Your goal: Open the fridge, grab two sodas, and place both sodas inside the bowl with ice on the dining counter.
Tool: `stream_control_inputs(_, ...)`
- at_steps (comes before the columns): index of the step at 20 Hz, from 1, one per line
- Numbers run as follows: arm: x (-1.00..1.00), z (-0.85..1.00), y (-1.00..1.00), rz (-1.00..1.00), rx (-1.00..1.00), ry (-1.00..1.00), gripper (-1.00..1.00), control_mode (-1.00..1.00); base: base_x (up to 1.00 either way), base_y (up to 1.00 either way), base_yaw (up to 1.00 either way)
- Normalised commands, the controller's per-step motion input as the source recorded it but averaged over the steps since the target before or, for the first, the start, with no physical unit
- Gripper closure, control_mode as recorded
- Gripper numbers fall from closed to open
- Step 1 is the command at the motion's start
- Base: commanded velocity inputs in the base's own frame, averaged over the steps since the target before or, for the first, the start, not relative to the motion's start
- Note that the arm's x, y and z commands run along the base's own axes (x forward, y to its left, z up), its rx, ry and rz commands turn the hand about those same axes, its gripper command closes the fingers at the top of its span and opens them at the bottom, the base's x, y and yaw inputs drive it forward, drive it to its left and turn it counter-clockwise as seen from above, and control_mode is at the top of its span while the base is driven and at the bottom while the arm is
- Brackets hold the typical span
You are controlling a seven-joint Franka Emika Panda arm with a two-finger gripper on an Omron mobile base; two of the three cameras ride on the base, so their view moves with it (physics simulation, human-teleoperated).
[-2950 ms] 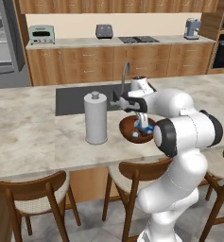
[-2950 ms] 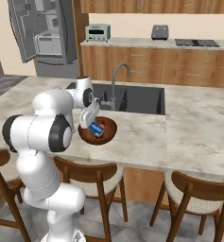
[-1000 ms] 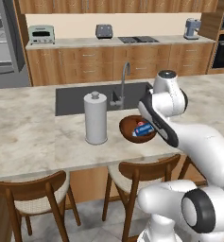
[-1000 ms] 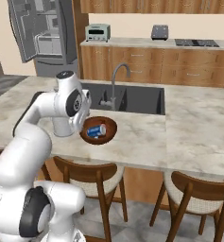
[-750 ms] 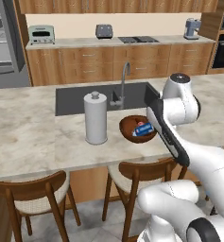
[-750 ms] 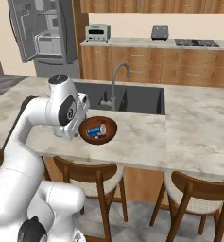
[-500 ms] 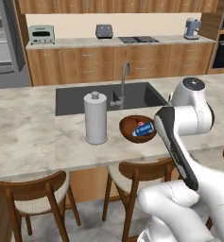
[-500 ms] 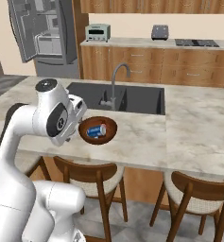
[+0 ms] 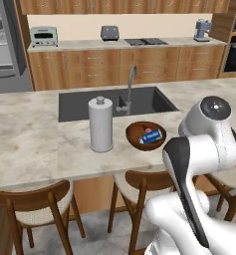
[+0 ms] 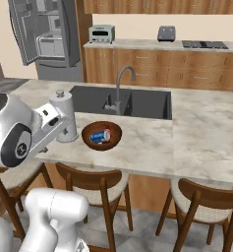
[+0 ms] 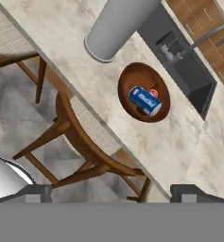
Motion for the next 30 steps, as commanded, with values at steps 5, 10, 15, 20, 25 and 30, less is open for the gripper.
stream_control_inputs(5, -0.74, 0.54, 0.27, -0.3, 0.19, -0.1, -1.0, -1.0, 0.0, 0.0, 0.0)
stream_control_inputs(10, -0.79, 0.58, 0.2, -0.28, 0.24, -0.03, -1.0, -1.0, 0.0, 0.0, 0.0)
stream_control_inputs(15, -0.86, 0.6, 0.15, -0.24, 0.26, 0.0, -1.0, -1.0, 0.0, 0.0, 0.0)
stream_control_inputs(20, -0.59, 0.34, 0.14, -0.08, 0.21, -0.07, -1.0, -1.0, 0.0, 0.0, 0.0)
stream_control_inputs(25, -0.23, 0.15, 0.0, 0.04, 0.22, -0.32, -1.0, -1.0, 0.0, 0.0, 0.0)
stream_control_inputs(30, -0.09, 0.36, 0.01, 0.03, 0.19, -0.29, -1.0, -1.0, 0.0, 0.0, 0.0)
